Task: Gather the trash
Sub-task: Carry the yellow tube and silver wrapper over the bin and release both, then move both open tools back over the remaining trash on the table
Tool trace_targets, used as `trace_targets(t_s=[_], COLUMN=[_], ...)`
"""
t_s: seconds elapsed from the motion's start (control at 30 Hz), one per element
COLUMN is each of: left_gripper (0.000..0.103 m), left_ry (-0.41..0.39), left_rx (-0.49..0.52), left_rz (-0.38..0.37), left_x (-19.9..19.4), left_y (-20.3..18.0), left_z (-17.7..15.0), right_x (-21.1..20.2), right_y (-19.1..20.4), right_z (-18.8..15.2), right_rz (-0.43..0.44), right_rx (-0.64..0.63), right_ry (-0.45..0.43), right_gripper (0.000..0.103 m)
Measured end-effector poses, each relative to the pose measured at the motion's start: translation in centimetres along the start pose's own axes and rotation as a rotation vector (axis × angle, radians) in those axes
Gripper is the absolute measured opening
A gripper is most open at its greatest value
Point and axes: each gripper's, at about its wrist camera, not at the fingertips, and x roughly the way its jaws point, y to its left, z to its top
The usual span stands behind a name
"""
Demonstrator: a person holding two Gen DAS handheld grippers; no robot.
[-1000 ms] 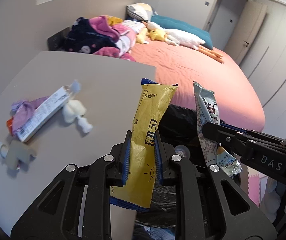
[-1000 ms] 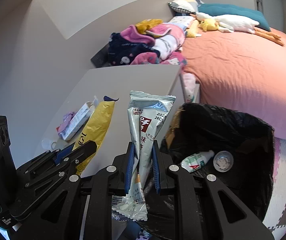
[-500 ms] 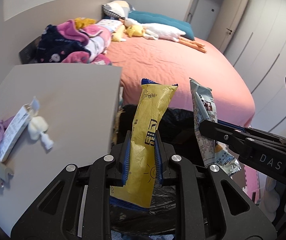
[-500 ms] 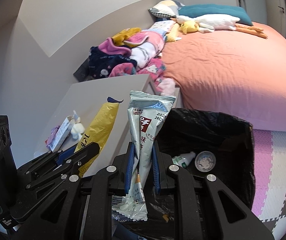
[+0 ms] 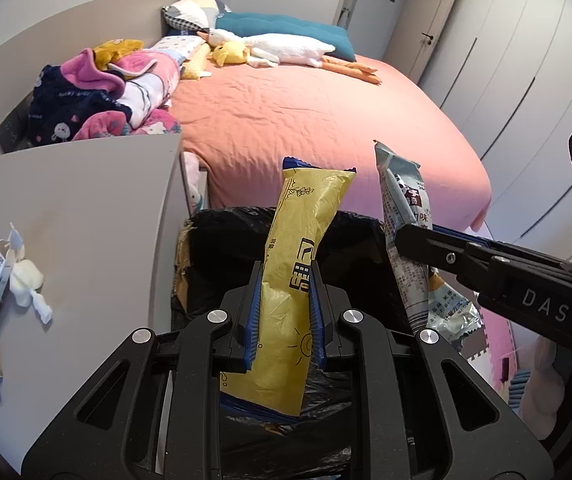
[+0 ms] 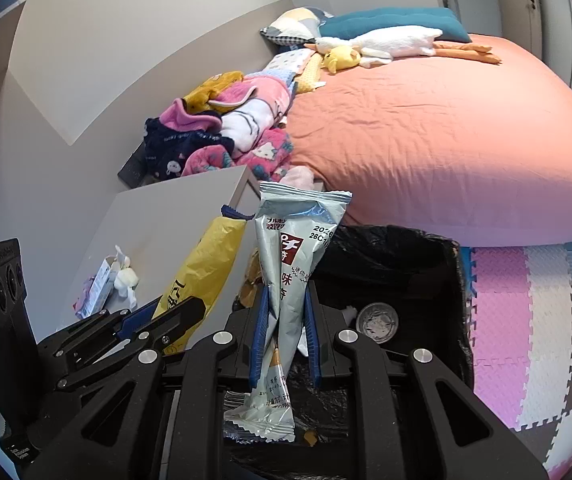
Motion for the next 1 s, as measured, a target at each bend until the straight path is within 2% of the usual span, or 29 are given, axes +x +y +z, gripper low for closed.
trace_targets(t_s=[0.17, 0.23, 0.27, 0.3, 0.37, 0.4, 1.0], left_gripper=[0.023, 0.056, 0.091, 0.097, 0.097, 0.097, 0.097], left_ry=[0.025, 0.044, 0.058, 0.052, 0.031, 0.034, -0.007], left_rx=[0.003, -0.01, -0.016, -0.019, -0.013, -0.015, -0.058], left_rz=[-0.017, -0.022, -0.01, 0.014, 0.051, 0.065, 0.104], left_x=[0.6, 0.9, 1.1, 1.2, 1.0, 1.1, -0.6], left_y=[-0.4, -0.4, -0.3, -0.3, -0.3, -0.3, 1.2], left_z=[0.4, 0.5, 0.7, 0.7, 0.8, 0.8, 0.1], right_x=[-0.9, -1.4, -1.6, -1.9, -2.5, -2.7, -1.9], right_y=[-0.7, -1.1, -1.3, -1.5, -1.7, -1.7, -0.2], right_z=[0.3, 0.4, 0.4, 0.4, 0.4, 0.4, 0.6], right_rz=[-0.007, -0.008, -0.016, -0.024, -0.058, -0.066, -0.034], right_rx=[0.014, 0.02, 0.026, 0.029, 0.027, 0.023, -0.012], right_ry=[-0.018, -0.025, -0.03, -0.041, -0.07, -0.077, -0.069], right_gripper=[0.019, 0.025, 0.039, 0.055, 0.067, 0.068, 0.069])
